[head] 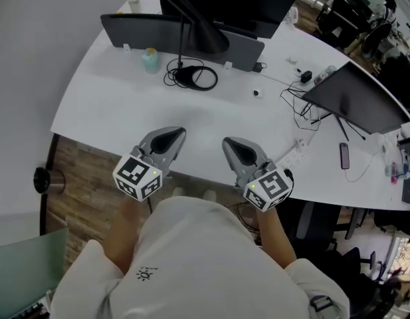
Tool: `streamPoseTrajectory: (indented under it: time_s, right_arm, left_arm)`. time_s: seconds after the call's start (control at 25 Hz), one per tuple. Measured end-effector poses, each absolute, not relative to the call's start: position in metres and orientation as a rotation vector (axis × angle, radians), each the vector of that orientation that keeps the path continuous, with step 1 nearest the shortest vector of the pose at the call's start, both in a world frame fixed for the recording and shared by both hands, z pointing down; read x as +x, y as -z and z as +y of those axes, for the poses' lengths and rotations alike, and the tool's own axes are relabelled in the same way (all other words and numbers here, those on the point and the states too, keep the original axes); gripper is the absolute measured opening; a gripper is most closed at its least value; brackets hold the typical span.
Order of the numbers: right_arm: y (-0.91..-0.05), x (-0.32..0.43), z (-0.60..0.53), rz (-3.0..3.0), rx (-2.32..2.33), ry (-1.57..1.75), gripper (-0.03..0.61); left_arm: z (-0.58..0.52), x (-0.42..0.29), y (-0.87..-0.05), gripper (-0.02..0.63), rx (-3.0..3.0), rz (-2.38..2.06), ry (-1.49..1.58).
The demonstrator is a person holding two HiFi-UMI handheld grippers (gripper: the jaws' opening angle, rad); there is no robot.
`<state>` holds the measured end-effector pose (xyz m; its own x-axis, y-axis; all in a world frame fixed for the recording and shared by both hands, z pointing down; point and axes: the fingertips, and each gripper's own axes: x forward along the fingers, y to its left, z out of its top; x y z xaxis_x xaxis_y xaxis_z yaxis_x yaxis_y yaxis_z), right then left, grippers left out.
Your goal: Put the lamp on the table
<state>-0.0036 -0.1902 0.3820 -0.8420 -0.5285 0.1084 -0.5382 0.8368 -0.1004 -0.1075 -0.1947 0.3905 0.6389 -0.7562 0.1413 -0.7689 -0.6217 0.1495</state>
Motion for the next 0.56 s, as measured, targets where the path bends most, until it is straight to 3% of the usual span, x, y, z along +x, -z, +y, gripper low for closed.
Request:
streamPoseTrajectory:
  time_s: [0.56]
  right_arm:
    - [-0.382,-0.015,-0.197,-2.925,0.851,-0.178,0.000]
  left_arm:
    - [-0.203,-0.106,-0.392,-0.005,2.698,-1.209,-0.148]
